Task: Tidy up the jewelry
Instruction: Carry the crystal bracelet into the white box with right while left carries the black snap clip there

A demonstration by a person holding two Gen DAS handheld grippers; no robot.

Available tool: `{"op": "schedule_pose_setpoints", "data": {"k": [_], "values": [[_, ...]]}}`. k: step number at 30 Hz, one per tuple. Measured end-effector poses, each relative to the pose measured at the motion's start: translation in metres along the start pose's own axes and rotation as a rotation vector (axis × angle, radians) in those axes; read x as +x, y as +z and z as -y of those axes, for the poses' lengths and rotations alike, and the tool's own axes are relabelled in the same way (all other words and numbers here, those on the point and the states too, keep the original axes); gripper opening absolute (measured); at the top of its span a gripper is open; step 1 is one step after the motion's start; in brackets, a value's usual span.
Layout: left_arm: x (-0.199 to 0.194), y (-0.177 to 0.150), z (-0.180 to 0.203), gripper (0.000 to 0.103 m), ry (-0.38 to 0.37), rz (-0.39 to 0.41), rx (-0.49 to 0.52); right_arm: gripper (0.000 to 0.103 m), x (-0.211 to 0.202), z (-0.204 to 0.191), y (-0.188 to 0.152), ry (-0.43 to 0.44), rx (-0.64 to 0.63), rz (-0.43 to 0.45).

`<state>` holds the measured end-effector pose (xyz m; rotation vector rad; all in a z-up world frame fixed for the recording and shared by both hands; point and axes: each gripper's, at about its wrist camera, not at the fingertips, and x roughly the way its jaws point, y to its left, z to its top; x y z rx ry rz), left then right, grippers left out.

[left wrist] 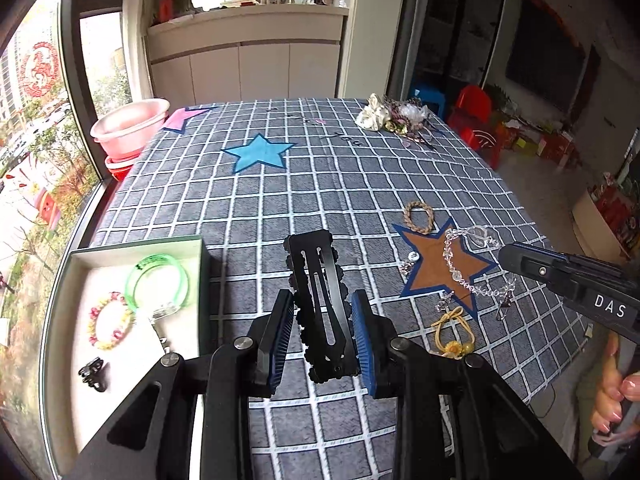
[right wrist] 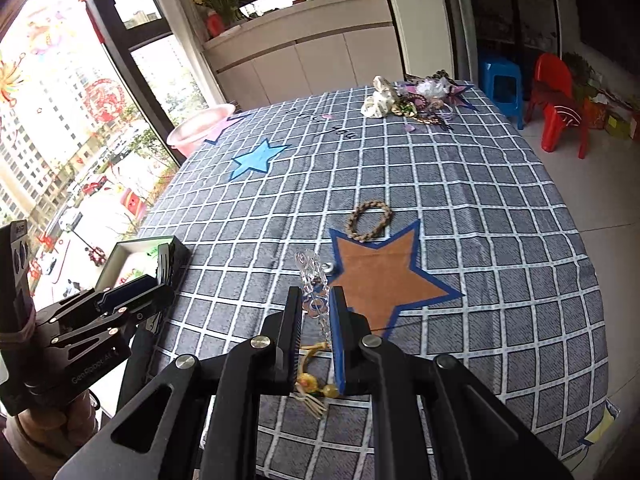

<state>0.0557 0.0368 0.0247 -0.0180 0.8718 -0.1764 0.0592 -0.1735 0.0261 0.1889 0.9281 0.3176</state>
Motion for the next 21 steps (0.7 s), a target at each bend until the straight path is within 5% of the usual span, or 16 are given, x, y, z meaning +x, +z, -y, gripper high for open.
{"op": "schedule_pose_setpoints", "data": {"k": [11, 21], "values": [[-0.044, -0.047, -0.102, 0.037, 0.138, 0.039, -0.16, 0.015, 0.024, -0.126, 0.008, 0.162, -0.194, -0.042], [-0.047, -0.1, -0.168, 0.038, 0.227, -0.024, -0.281, 0.015, 0.073, -0.237, -0.017, 0.326, -0.342, -0.172]]}}
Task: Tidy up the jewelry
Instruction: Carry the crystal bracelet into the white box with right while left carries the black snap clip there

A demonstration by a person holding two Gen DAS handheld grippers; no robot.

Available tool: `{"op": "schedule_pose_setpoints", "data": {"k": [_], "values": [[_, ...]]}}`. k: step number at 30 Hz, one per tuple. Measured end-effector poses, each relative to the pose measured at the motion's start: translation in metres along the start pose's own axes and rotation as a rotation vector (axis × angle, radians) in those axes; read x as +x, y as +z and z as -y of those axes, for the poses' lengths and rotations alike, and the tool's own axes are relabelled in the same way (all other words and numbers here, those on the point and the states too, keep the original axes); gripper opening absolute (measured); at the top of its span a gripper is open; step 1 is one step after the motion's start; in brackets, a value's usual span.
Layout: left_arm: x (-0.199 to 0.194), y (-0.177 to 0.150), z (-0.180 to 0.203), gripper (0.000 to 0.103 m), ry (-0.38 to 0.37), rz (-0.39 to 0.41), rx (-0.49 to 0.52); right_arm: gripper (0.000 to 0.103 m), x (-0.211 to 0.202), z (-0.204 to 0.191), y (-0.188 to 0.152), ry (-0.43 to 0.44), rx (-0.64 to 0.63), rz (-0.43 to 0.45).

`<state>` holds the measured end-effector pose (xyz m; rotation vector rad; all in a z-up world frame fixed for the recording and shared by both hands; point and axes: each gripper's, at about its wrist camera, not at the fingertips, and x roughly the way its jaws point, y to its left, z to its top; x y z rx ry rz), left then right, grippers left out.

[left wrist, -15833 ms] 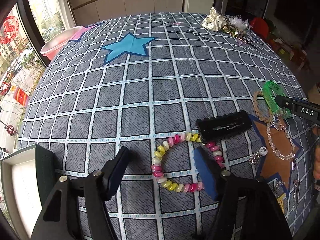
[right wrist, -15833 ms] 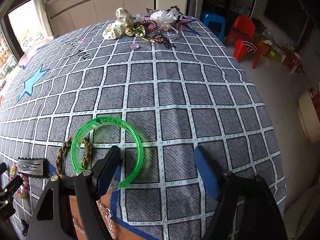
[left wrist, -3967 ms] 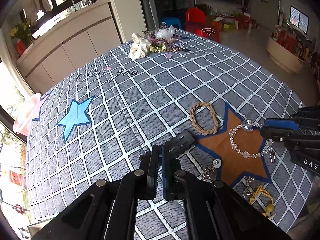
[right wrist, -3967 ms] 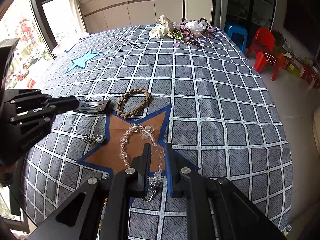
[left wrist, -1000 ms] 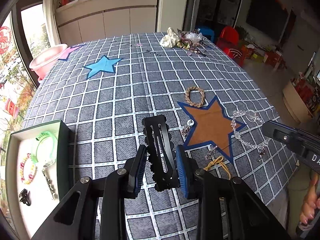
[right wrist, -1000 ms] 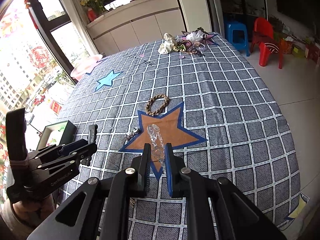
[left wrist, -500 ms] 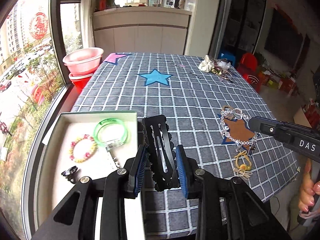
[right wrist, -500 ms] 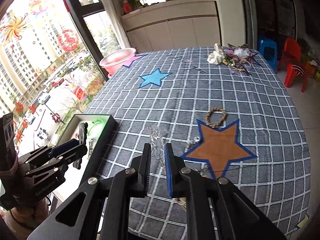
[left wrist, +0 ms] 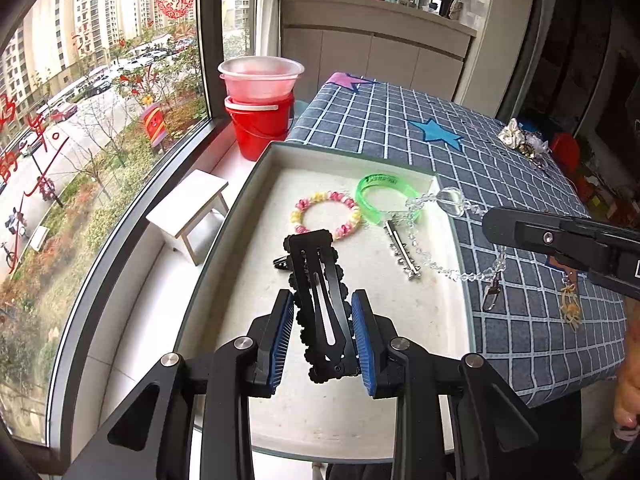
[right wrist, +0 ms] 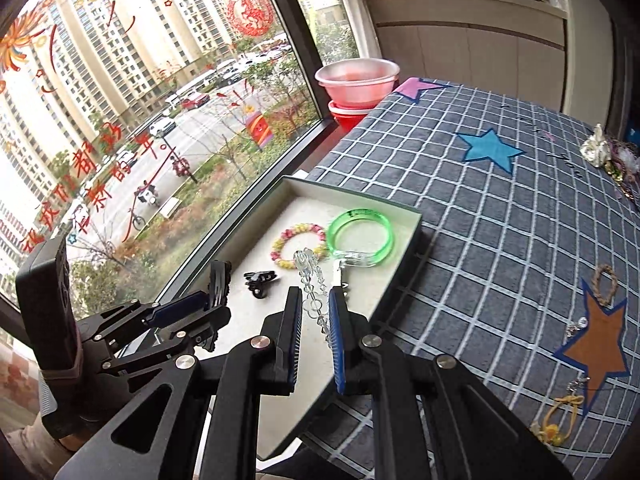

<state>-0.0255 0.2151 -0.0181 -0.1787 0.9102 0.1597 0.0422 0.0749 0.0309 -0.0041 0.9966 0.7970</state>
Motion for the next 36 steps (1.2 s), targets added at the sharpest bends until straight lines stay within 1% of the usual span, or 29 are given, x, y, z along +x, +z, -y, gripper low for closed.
{"op": "schedule_pose_setpoints", "data": {"k": [4, 7, 10, 15, 19, 24, 30, 33, 36], "values": [[0.015, -0.007, -0.014, 0.038, 0.013, -0.038, -0.015, 0.014, 0.034, -0.015, -0.002, 0.053, -0.012, -0.068], [0.025, -0.009, -0.019, 0.038, 0.017, -0.056, -0.017, 0.014, 0.061, -0.016, -0.005, 0.068, 0.005, -0.125], [0.034, -0.006, -0.018, 0.038, 0.03, -0.066, -0.008, 0.014, 0.085, -0.007, -0.006, 0.04, 0.02, -0.165], [0.051, 0.0, -0.015, 0.038, 0.052, -0.096, -0.001, 0.014, 0.11, 0.01, 0.001, -0.027, 0.038, -0.189], [0.061, 0.004, -0.015, 0.038, 0.073, -0.119, -0.006, 0.014, 0.12, 0.019, 0.005, -0.085, 0.028, -0.194], [0.069, 0.01, -0.012, 0.038, 0.097, -0.132, -0.004, 0.014, 0.121, 0.03, 0.011, -0.149, 0.028, -0.176], [0.069, 0.013, -0.01, 0.038, 0.119, -0.135, -0.006, 0.015, 0.122, 0.031, 0.017, -0.145, 0.024, -0.18], [0.066, 0.012, -0.008, 0.038, 0.118, -0.128, -0.009, 0.016, 0.124, 0.034, 0.018, -0.115, 0.053, -0.184], [0.06, 0.013, -0.004, 0.038, 0.129, -0.109, -0.001, 0.017, 0.117, 0.037, 0.017, -0.089, 0.084, -0.176]]}}
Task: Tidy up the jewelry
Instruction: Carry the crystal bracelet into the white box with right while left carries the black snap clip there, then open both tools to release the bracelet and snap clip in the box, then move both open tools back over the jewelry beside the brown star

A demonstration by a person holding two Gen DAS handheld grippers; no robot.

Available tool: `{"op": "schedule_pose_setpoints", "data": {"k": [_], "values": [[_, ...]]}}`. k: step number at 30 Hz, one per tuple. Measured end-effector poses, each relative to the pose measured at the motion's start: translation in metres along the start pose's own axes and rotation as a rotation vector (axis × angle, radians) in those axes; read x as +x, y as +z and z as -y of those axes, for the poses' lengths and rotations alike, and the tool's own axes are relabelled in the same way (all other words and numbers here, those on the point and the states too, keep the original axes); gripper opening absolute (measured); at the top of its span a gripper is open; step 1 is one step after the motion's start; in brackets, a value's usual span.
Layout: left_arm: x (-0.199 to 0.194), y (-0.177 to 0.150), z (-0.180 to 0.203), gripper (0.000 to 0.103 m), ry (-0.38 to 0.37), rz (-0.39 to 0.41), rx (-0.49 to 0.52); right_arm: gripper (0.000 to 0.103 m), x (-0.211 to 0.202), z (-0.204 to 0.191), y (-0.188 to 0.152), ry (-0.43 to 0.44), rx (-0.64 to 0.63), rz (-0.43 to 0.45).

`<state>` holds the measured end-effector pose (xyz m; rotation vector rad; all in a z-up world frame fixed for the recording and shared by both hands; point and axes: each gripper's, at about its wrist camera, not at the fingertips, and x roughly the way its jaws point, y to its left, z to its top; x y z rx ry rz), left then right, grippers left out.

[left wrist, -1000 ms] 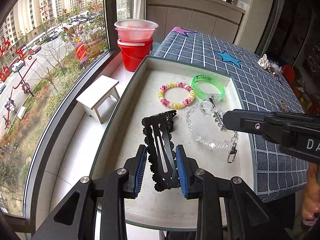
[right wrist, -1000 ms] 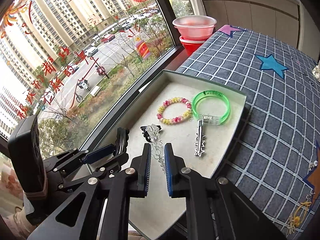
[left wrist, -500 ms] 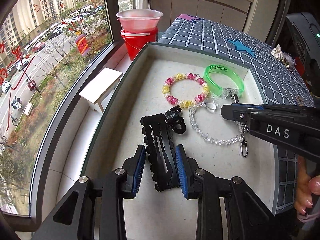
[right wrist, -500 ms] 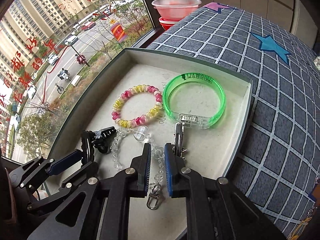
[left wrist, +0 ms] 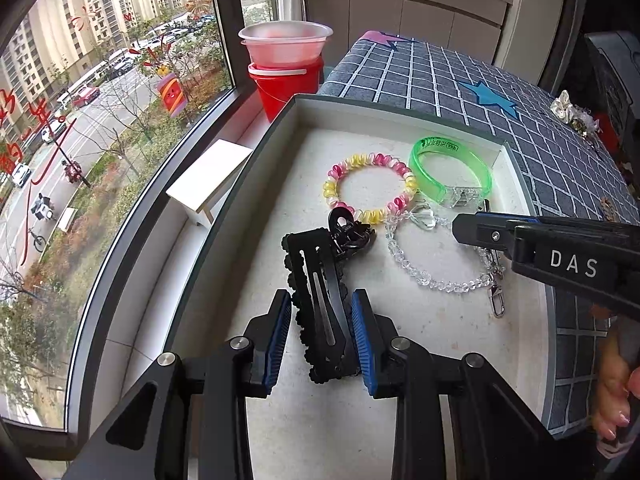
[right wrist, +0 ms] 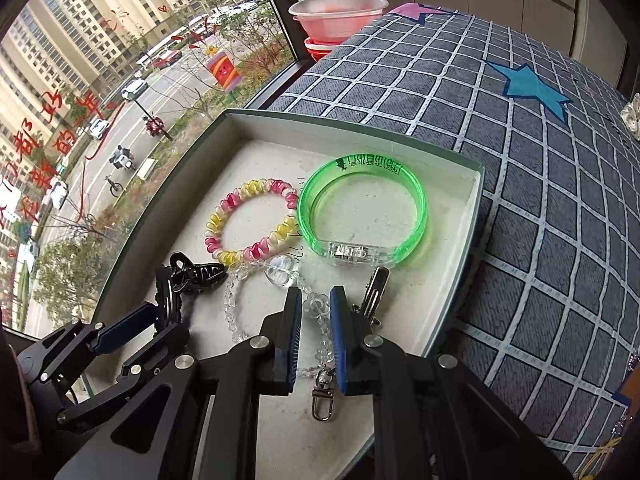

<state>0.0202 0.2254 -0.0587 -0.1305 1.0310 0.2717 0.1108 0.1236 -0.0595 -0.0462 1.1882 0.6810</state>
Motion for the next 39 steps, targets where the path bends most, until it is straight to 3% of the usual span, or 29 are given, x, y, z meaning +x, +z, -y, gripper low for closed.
{"op": "schedule_pose_setpoints", "data": {"k": [2, 3, 5, 7, 8, 9, 10, 18, 20, 24, 31, 33, 39], "values": [[-0.004, 0.0, 0.002, 0.038, 0.007, 0.013, 0.006, 0.026, -0.008, 0.001, -0.001, 0.019, 0.002, 0.019], [-0.006, 0.0, 0.003, 0.038, 0.01, 0.017, 0.009, 0.04, -0.013, 0.001, -0.001, 0.026, 0.001, 0.033], [-0.008, 0.001, 0.005, 0.038, 0.014, 0.021, 0.011, 0.057, -0.025, 0.0, -0.001, 0.033, -0.001, 0.065], [-0.01, 0.001, 0.006, 0.041, 0.021, 0.023, 0.011, 0.057, -0.036, 0.0, -0.003, 0.037, -0.001, 0.088], [-0.011, 0.001, 0.006, 0.047, 0.027, 0.027, 0.009, 0.057, -0.041, 0.001, -0.003, 0.042, 0.003, 0.097], [-0.014, 0.001, 0.006, 0.072, 0.031, 0.036, 0.006, 0.057, -0.046, 0.001, -0.004, 0.046, 0.006, 0.105], [-0.018, 0.0, 0.006, 0.084, 0.04, 0.057, 0.004, 0.058, -0.05, 0.002, -0.005, 0.047, 0.009, 0.112], [-0.036, 0.006, 0.013, 0.085, 0.041, 0.114, 0.014, 0.064, -0.077, 0.014, -0.013, 0.045, 0.031, 0.16], [-0.04, 0.006, 0.016, 0.102, 0.039, 0.128, 0.017, 0.069, -0.082, 0.018, -0.016, 0.044, 0.039, 0.169], [-0.049, 0.004, 0.026, 0.103, 0.04, 0.169, 0.041, 0.08, -0.096, 0.027, -0.024, 0.039, 0.051, 0.188], [-0.054, 0.007, 0.041, 0.103, 0.012, 0.153, 0.051, 0.088, -0.115, 0.055, -0.037, 0.032, 0.102, 0.227], [-0.056, 0.007, 0.045, 0.103, 0.018, 0.151, 0.051, 0.102, -0.121, 0.064, -0.043, 0.033, 0.12, 0.238], [-0.06, 0.006, 0.057, 0.103, 0.011, 0.136, 0.06, 0.103, -0.145, 0.093, -0.063, 0.034, 0.179, 0.295]]}}
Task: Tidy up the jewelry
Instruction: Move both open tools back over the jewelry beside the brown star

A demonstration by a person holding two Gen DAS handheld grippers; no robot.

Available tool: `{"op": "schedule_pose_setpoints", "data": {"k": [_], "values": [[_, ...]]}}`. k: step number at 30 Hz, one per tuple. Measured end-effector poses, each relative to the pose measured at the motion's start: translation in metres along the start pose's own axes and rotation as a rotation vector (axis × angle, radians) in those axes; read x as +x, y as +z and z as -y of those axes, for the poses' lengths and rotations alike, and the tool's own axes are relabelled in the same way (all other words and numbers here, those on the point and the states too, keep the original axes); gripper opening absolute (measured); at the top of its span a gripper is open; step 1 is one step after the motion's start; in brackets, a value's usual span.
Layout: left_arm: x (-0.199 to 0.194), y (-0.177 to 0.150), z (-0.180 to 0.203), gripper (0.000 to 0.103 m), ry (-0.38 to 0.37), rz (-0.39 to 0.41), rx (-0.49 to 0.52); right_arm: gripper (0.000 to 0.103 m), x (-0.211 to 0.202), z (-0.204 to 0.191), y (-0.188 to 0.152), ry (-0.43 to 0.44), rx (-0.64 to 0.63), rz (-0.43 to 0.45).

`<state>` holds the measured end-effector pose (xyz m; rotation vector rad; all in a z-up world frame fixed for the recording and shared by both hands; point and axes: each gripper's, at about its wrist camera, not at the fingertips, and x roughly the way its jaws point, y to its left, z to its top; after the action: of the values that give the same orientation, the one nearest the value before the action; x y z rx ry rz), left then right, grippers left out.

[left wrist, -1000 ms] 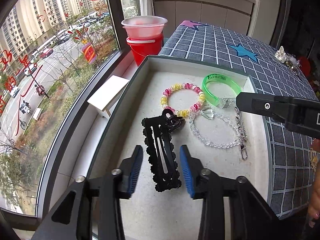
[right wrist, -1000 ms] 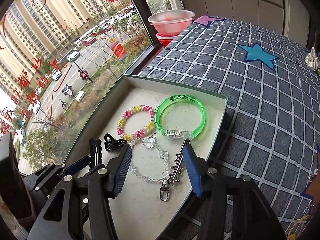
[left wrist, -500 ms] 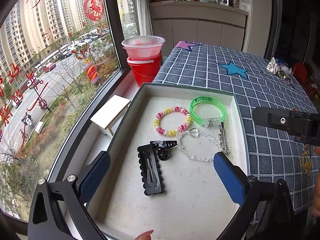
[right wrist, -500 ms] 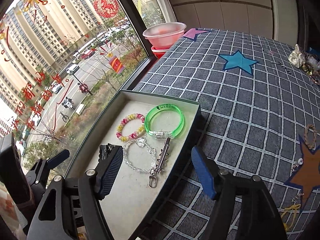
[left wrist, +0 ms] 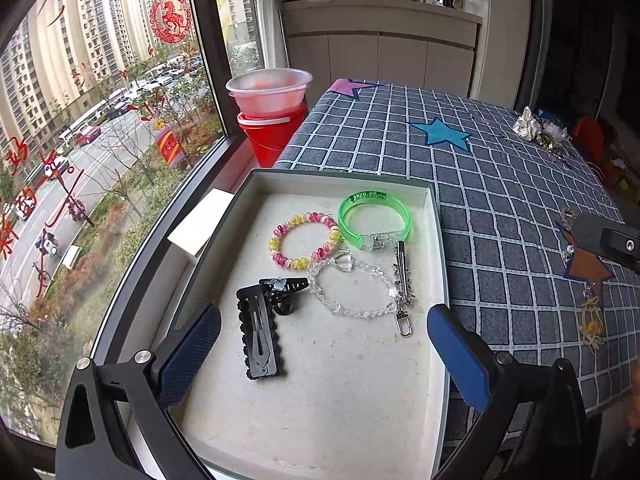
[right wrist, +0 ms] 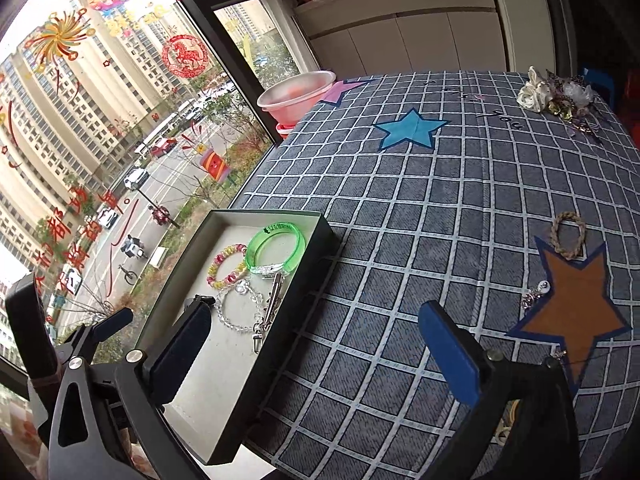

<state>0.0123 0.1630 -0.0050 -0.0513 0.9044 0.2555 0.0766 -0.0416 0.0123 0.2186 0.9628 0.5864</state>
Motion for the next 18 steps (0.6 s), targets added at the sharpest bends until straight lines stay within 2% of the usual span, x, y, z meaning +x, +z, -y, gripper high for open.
{"op": "schedule_pose_setpoints", "data": {"k": [9, 18], "values": [[-0.017, -0.003, 0.032, 0.103, -0.08, 0.009, 0.06, 0.103, -0.029, 0.052, -0.015, -0.043, 0.108, 0.012], [-0.029, -0.008, 0.06, 0.103, -0.119, 0.016, 0.123, 0.103, -0.058, 0.095, -0.037, -0.077, 0.225, 0.059]]}}
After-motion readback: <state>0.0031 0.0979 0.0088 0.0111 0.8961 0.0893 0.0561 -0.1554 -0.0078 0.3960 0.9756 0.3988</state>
